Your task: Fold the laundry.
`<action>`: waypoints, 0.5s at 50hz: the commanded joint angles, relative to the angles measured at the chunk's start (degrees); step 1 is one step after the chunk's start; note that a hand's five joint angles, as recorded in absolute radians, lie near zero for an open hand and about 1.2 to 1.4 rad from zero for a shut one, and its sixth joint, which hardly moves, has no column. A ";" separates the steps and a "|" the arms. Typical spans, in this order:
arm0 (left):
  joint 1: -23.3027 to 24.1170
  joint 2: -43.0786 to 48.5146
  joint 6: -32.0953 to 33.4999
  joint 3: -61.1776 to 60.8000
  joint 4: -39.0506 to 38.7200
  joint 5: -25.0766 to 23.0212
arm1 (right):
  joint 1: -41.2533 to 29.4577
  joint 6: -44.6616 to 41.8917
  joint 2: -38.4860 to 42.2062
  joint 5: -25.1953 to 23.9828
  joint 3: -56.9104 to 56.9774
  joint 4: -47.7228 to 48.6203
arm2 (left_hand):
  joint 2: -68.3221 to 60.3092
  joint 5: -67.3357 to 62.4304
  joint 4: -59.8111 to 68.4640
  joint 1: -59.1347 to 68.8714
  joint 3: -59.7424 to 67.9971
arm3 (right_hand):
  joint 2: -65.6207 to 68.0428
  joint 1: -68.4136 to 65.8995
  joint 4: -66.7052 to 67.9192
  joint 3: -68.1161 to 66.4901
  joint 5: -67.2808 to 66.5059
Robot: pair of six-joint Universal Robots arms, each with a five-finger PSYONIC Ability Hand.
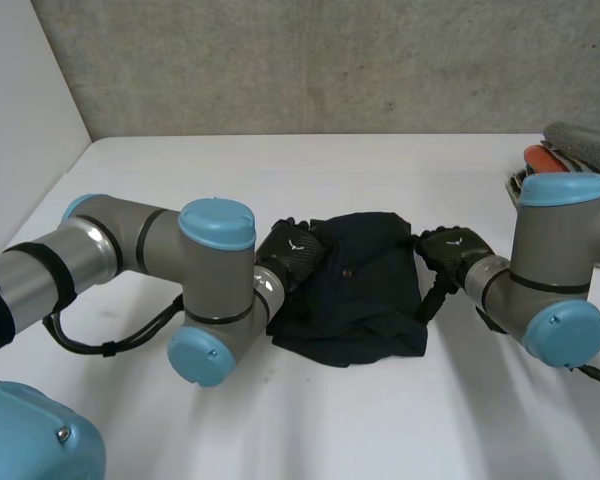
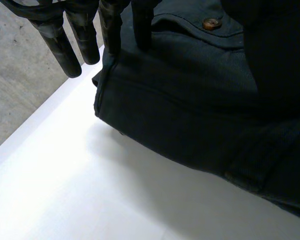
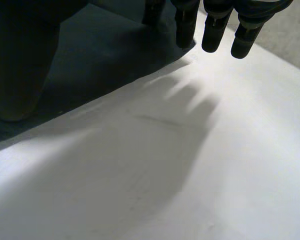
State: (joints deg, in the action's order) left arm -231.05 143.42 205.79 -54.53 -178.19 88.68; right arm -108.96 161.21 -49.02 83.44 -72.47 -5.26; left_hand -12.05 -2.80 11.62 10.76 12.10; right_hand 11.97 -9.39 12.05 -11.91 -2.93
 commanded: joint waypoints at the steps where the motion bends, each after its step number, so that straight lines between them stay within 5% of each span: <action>1: -0.01 -2.17 -0.39 0.65 -0.14 -0.52 | -0.46 -0.11 -6.69 0.05 -1.35 0.34 | 1.84 2.58 -1.40 -0.54 -1.88 | -1.97 -0.61 -2.05 1.91 2.93; 8: -1.68 -12.63 -5.65 1.00 -1.46 -5.35 | -3.79 -0.20 -15.20 1.89 -8.88 5.59 | 1.84 2.58 -1.40 -0.54 -1.88 | -1.97 -0.61 -2.05 1.91 2.93; 13: -4.05 -17.12 -16.36 1.53 -1.90 -14.22 | -7.74 -1.08 -21.28 3.40 -20.92 14.29 | 1.33 2.08 -0.90 -0.04 -1.38 | -1.97 -0.61 -2.05 1.91 2.93; 18: -6.16 -21.07 -23.83 1.53 -0.41 -26.77 | -12.75 -1.16 -20.94 3.74 -29.99 20.90 | 0.83 1.57 -0.39 0.47 -0.88 | -1.97 -0.61 -2.05 1.91 2.93; 25: -6.87 -22.05 -26.22 0.83 1.44 -33.22 | -17.59 -1.25 -15.95 5.84 -35.36 33.70 | 0.83 1.57 -0.39 0.47 -0.88 | -1.97 -0.61 -2.05 1.91 2.93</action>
State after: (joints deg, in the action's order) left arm -237.30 122.31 181.80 -53.09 -178.28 61.51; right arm -122.59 160.03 -69.95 87.54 -103.31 17.49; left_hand -12.05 -2.80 11.62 10.75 12.10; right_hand 11.97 -9.39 12.05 -11.91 -2.74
